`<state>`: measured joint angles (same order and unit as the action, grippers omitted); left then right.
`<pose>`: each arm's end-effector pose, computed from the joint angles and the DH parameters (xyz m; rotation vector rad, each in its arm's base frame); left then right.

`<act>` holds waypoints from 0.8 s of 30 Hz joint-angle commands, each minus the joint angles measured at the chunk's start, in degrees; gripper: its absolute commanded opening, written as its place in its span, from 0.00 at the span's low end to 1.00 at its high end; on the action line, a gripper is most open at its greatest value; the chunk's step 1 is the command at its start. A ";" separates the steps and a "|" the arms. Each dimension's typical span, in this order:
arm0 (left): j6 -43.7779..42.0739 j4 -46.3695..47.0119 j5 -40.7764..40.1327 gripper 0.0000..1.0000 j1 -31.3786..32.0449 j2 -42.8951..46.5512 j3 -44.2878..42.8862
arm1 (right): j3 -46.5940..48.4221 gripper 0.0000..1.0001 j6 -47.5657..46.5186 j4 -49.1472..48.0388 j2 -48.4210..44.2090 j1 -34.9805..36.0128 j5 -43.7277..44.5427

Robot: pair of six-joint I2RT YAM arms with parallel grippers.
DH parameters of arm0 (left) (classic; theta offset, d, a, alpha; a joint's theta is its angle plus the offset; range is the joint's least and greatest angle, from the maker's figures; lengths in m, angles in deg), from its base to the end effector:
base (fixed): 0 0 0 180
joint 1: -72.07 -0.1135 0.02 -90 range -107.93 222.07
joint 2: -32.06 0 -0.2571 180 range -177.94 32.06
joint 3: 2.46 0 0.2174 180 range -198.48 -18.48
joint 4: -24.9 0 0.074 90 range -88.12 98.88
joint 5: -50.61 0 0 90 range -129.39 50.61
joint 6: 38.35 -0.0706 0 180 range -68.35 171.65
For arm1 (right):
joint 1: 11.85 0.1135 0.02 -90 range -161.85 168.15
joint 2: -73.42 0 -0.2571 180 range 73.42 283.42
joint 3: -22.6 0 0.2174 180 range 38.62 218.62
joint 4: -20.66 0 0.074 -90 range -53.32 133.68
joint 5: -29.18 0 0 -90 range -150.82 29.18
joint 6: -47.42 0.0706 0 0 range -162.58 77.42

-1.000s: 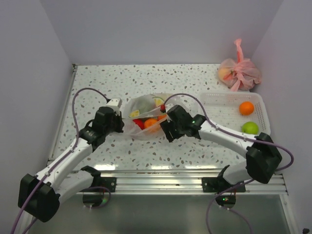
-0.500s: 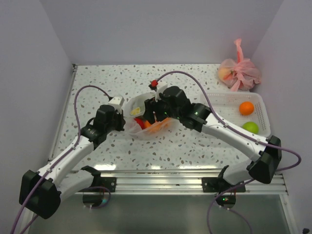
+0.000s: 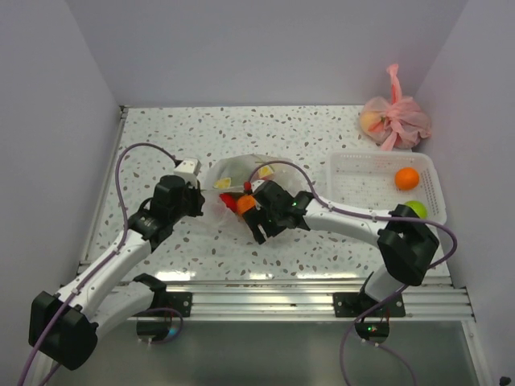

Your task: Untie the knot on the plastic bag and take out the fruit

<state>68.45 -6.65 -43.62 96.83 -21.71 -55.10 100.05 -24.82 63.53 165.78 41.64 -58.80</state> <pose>0.1901 -0.0819 0.2386 0.1064 2.1566 -0.3441 0.1910 0.2539 0.1921 -0.7957 2.5124 0.4056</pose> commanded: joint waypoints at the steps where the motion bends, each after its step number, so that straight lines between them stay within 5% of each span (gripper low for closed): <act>1: -0.36 2.52 -0.70 0.00 -0.41 -0.36 -0.03 | -1.13 0.79 -2.11 2.69 -3.76 1.17 0.27; 11: -1.06 2.79 0.80 0.00 -0.41 -0.54 0.32 | 2.82 0.80 -1.50 -6.81 -8.16 1.26 1.41; 24: -1.42 3.14 0.63 0.00 -0.41 -0.63 0.50 | 6.51 0.83 -3.78 -17.36 3.43 1.26 9.30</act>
<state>68.34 -6.59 -43.16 96.83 -22.46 -55.10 104.14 -27.25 50.64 166.59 42.89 -54.32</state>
